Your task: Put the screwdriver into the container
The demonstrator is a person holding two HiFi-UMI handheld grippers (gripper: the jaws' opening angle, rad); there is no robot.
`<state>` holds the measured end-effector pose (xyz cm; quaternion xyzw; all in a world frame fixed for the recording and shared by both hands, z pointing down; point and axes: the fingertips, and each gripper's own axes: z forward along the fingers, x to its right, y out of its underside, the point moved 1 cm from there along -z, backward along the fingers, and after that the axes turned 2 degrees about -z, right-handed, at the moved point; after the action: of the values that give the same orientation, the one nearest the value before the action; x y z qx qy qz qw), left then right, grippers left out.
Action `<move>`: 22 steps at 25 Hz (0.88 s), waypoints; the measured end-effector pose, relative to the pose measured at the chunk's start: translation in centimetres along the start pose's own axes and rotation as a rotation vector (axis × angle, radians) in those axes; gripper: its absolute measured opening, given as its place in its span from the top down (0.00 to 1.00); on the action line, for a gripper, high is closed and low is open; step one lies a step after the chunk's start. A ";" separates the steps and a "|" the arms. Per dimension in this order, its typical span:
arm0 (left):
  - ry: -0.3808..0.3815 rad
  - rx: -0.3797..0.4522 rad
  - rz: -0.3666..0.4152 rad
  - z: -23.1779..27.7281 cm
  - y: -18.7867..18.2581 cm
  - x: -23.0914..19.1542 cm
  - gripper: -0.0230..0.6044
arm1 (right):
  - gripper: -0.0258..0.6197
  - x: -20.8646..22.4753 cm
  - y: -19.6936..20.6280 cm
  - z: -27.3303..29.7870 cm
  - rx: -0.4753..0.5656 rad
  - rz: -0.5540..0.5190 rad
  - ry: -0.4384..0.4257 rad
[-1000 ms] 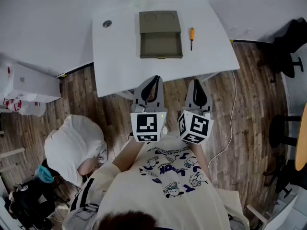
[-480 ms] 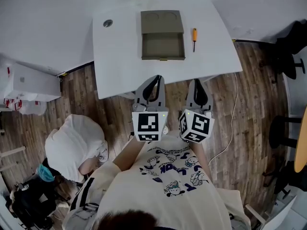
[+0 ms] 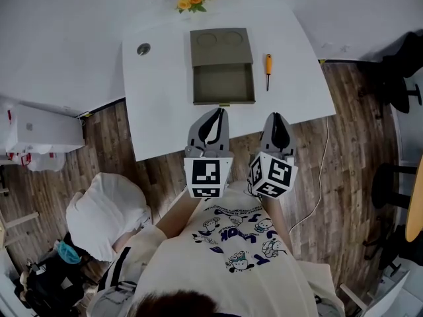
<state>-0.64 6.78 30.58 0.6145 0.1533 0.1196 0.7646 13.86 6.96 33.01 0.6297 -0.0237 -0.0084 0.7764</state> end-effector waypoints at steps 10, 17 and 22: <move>0.042 -0.032 0.004 5.6 -0.1 -2.6 0.93 | 0.89 1.0 0.6 5.8 -0.041 0.022 0.066; 0.051 -0.081 -0.013 7.9 0.9 -3.0 0.93 | 0.89 1.8 1.3 7.7 -0.084 0.032 0.085; 0.044 -0.117 -0.021 9.8 1.7 -2.7 0.93 | 0.89 3.1 1.5 9.8 -0.118 0.030 0.081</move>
<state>0.63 -2.75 34.38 0.5642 0.1693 0.1339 0.7969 16.41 -2.45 36.57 0.5824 -0.0012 0.0273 0.8124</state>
